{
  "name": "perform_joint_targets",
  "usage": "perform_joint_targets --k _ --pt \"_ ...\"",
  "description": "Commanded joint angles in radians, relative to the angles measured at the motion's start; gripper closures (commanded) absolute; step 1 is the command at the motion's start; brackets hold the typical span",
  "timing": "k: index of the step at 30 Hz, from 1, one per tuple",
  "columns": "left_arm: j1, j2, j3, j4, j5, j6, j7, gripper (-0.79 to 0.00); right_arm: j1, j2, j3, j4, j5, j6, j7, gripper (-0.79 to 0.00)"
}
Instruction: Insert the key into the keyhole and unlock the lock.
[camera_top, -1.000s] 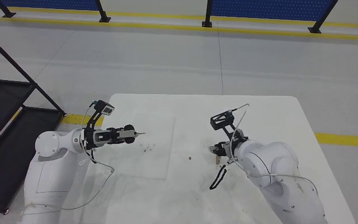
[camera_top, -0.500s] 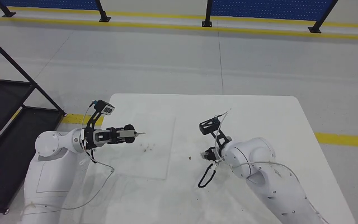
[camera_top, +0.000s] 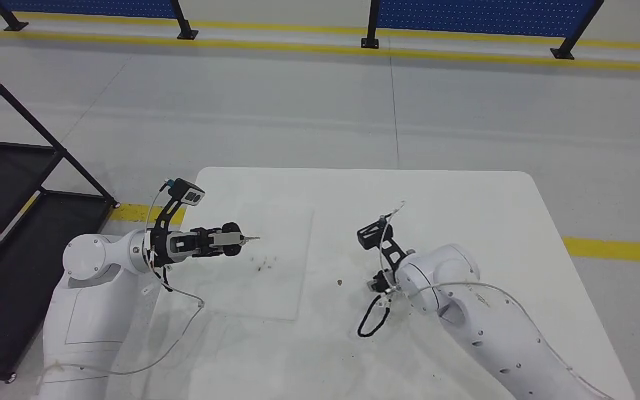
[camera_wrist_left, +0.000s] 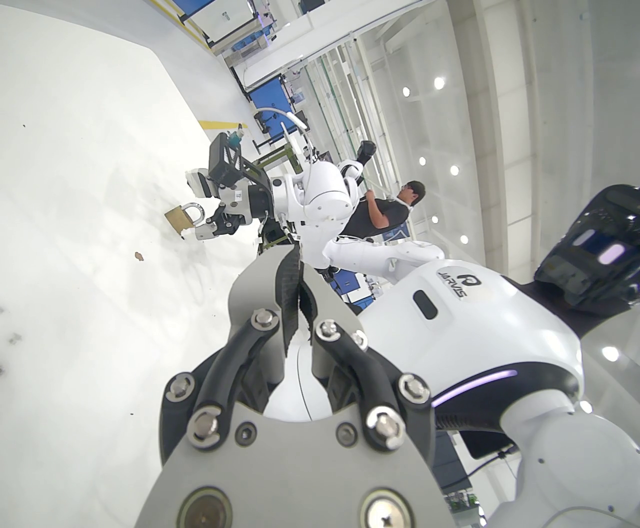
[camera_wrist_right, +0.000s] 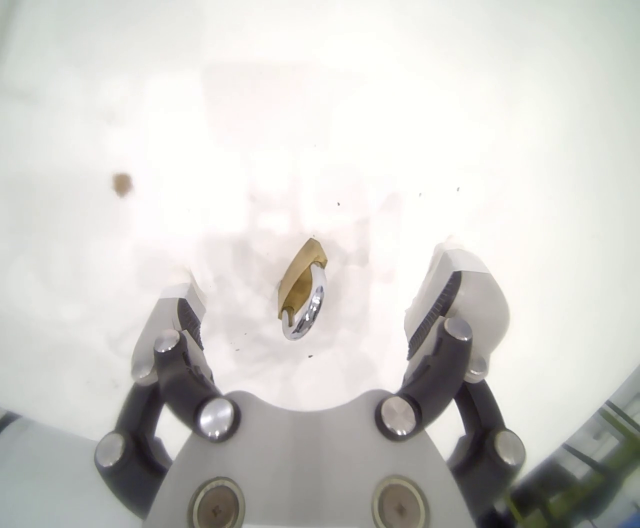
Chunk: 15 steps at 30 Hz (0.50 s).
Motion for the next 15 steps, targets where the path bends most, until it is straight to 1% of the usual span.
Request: perform_joint_targets --k 1,11,12,15 --pt "0.000 0.000 0.000 0.000 0.000 0.000 0.000 0.000 0.000 0.001 0.003 -0.006 0.014 0.000 0.000 -0.785" --pt "0.000 0.000 0.000 0.000 0.000 0.000 0.000 0.000 0.000 0.001 0.003 -0.006 0.014 0.000 0.000 -0.785" --pt "0.000 0.000 0.000 0.000 0.000 0.000 0.000 0.000 -0.009 0.001 0.005 -0.001 0.017 -0.003 -0.021 -0.785" --pt "0.000 0.000 0.000 0.000 0.000 0.000 0.000 0.000 -0.017 -0.001 0.021 0.010 0.000 0.019 -0.020 -0.785"
